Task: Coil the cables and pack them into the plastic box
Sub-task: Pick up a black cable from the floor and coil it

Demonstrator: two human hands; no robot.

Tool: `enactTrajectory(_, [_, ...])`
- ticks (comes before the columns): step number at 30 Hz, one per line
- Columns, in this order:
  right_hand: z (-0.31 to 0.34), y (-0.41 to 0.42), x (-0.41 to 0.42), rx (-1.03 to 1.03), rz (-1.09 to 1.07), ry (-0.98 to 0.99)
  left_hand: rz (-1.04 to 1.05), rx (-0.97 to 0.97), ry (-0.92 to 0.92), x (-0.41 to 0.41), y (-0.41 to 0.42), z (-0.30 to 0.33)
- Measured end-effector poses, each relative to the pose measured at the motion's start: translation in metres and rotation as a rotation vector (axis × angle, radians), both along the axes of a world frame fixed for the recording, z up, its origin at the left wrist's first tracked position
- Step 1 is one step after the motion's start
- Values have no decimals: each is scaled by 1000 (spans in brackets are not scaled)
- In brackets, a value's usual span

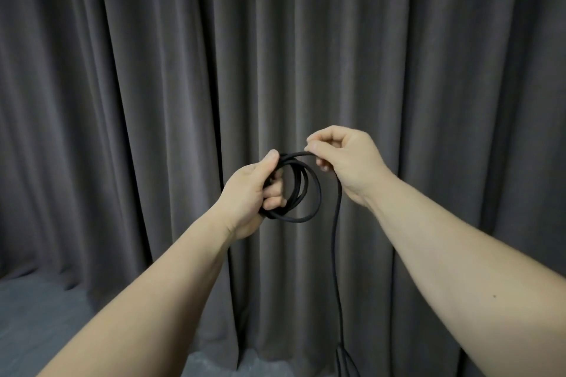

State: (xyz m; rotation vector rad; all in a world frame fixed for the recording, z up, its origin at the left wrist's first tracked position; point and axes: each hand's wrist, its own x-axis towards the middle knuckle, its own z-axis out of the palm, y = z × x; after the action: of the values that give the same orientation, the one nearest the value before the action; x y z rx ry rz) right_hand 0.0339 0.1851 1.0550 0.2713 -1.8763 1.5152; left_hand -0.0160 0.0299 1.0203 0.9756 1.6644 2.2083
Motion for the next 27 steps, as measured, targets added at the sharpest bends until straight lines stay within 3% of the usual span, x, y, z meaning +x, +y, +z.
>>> enactTrajectory(3, [-5,-2,-7,-40,-159,72,-10,10,-32,7,5,2])
enactTrajectory(7, [-21,-8,-5,108,-379,50,34,151,-113,13,8,7])
enactTrajectory(12, [-32,-26,-1,100,-207,0,64,311,-202,15,10,12])
enactTrajectory(16, [-37,-29,-3,101,-260,22,-64,377,-270,26,13,14])
enactTrajectory(21, [-41,-29,-4,21,-234,59,-53,286,-187,31,11,15])
enactTrajectory(24, [-41,-30,-10,-96,-90,-58,36,174,-74,31,10,13])
enactTrajectory(27, [-38,-32,-9,-100,-166,-108,145,60,97,30,13,8])
